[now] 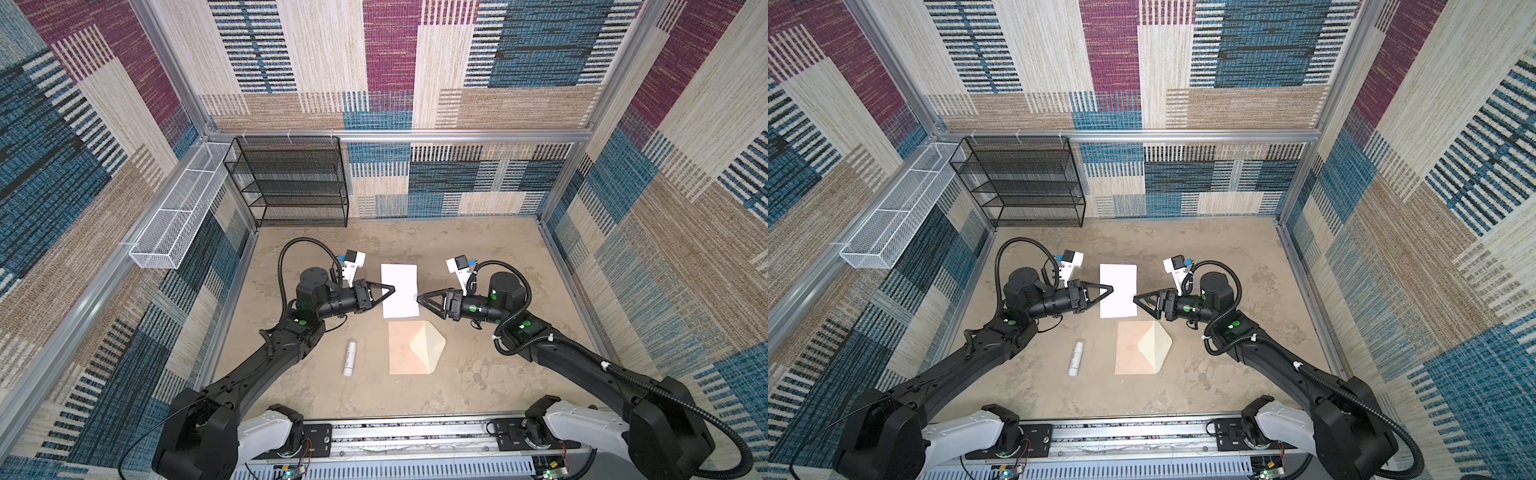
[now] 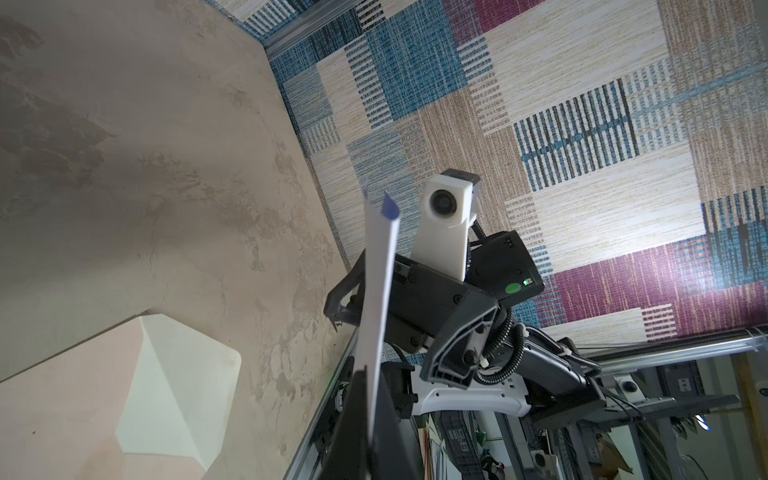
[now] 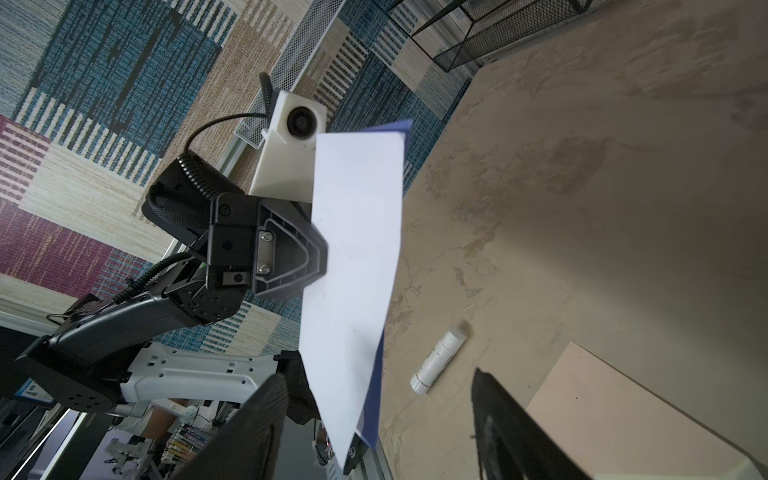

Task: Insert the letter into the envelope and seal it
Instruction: 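Lift the letter upright with the right gripper while the left gripper grasps its other edge, then carry the upright letter with both grippers toward the pink envelope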

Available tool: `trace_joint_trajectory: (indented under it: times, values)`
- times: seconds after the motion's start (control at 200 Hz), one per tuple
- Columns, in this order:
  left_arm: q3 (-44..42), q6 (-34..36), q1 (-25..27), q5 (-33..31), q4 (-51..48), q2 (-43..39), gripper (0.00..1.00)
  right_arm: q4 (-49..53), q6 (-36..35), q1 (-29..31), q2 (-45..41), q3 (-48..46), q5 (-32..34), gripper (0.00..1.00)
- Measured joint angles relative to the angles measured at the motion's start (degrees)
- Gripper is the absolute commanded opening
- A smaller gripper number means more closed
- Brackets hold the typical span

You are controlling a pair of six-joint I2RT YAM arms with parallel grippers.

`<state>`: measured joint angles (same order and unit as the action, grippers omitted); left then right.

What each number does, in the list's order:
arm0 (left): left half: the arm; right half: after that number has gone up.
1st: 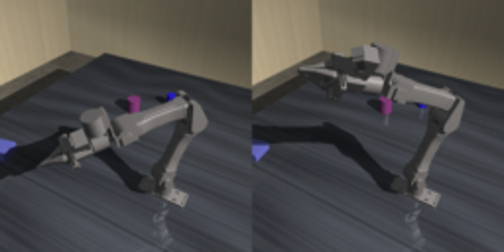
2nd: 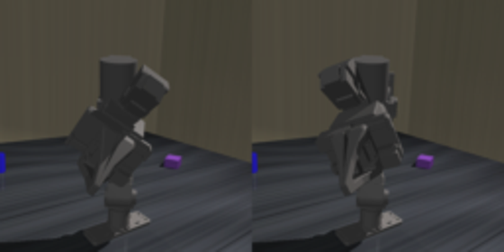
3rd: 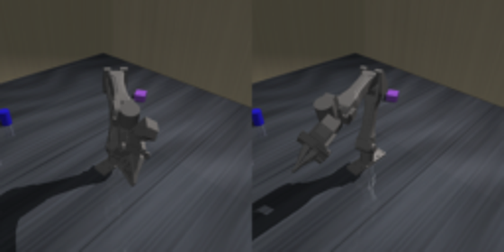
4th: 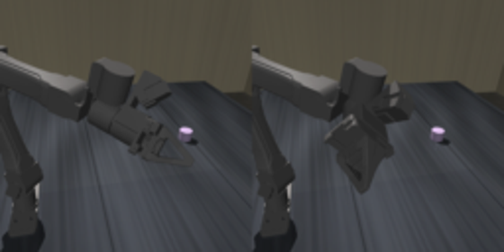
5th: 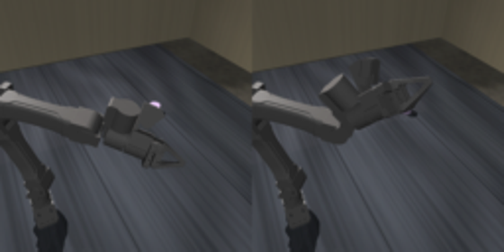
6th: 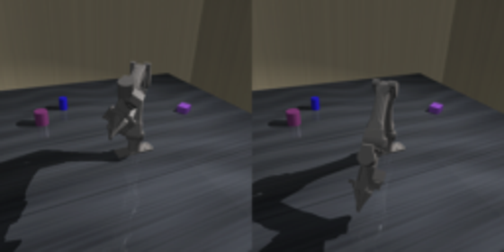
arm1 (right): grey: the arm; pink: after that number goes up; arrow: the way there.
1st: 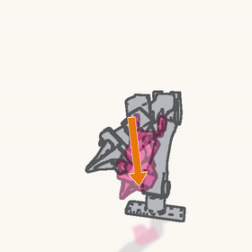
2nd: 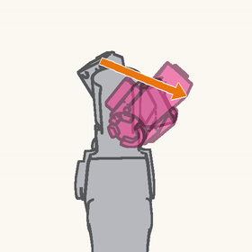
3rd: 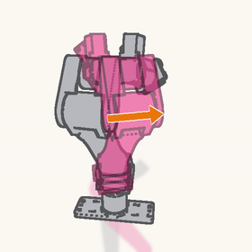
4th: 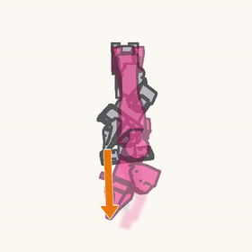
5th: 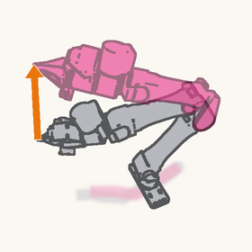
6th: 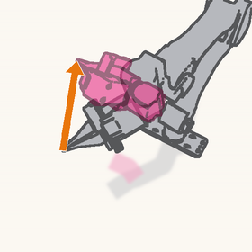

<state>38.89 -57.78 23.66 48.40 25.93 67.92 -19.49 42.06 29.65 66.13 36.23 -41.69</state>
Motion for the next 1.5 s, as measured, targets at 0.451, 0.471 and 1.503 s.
trace_joint_trajectory:
  times: [0.451,0.471,1.503]
  values:
    - [0.5,-0.6,4.0,-0.1,4.3,4.8,0.00,-12.3,7.9,0.0,4.9,-2.8,-4.9,0.56]
    - [0.5,-0.6,4.1,-0.2,4.4,4.9,0.00,-12.7,8.0,0.0,4.9,-2.8,-4.9,0.54]
    - [1.0,1.5,6.1,-3.1,3.1,3.4,0.58,-13.6,10.3,0.6,3.1,-3.3,-4.2,0.00]
